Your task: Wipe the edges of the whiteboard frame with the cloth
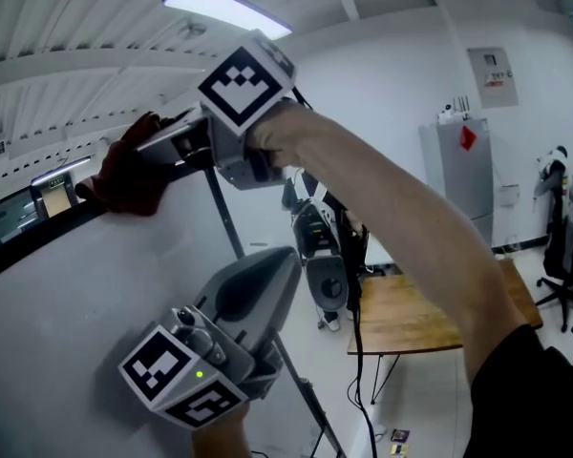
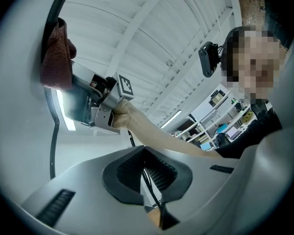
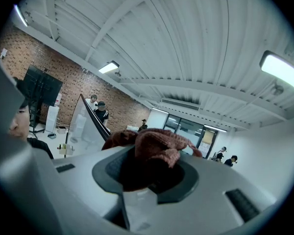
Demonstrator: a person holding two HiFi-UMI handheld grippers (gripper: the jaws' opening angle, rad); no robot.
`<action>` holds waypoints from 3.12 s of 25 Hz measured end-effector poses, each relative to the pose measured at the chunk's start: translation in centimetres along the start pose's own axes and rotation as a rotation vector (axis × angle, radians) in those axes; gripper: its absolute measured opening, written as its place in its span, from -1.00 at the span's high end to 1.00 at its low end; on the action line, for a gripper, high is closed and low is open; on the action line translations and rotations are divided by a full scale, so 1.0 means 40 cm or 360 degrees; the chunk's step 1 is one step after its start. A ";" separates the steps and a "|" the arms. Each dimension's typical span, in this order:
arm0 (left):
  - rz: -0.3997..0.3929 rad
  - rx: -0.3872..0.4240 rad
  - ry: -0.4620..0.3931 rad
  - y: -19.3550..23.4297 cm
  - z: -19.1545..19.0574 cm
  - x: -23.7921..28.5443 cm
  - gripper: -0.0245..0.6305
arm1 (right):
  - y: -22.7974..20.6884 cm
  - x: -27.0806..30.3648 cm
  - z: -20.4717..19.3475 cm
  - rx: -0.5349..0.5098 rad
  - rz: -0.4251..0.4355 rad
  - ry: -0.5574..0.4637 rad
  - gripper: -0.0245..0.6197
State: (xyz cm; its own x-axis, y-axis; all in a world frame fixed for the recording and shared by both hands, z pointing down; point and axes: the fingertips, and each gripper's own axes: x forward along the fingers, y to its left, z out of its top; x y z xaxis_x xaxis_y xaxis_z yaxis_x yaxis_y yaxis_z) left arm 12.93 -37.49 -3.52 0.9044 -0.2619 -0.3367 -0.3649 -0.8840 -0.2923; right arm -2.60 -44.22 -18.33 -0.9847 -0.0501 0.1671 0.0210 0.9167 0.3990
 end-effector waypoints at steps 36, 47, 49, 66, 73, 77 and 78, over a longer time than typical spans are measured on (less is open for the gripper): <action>0.0432 0.0062 0.0245 0.247 -0.229 0.158 0.95 | -0.332 -0.209 -0.182 0.0358 0.0230 -0.0743 0.52; 0.0389 -0.0049 0.0245 0.225 -0.273 0.132 0.95 | -0.354 -0.193 -0.303 0.0934 0.0451 -0.1051 0.53; 0.0400 -0.0075 0.0260 0.222 -0.309 0.146 0.95 | -0.349 -0.216 -0.332 0.0939 0.0458 -0.1064 0.53; 0.0442 -0.0217 0.0293 0.181 -0.401 0.132 0.95 | -0.293 -0.220 -0.462 0.0801 0.0389 -0.0902 0.54; 0.0477 -0.0258 0.0298 0.173 -0.438 0.124 0.95 | -0.268 -0.217 -0.522 0.0791 0.0383 -0.0849 0.54; 0.0483 -0.0278 0.0304 0.166 -0.448 0.126 0.95 | -0.252 -0.210 -0.550 0.0820 0.0407 -0.0834 0.54; 0.0484 -0.0284 0.0304 0.165 -0.451 0.127 0.95 | -0.249 -0.209 -0.558 0.0827 0.0409 -0.0828 0.54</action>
State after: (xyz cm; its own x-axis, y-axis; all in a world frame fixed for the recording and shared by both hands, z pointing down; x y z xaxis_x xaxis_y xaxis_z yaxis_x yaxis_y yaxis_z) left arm 19.10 -51.64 9.00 0.7921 -0.5745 -0.2064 -0.5933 -0.8040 -0.0394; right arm 9.28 -61.77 -3.59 -0.9171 0.2637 -0.2990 0.3023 0.9489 -0.0904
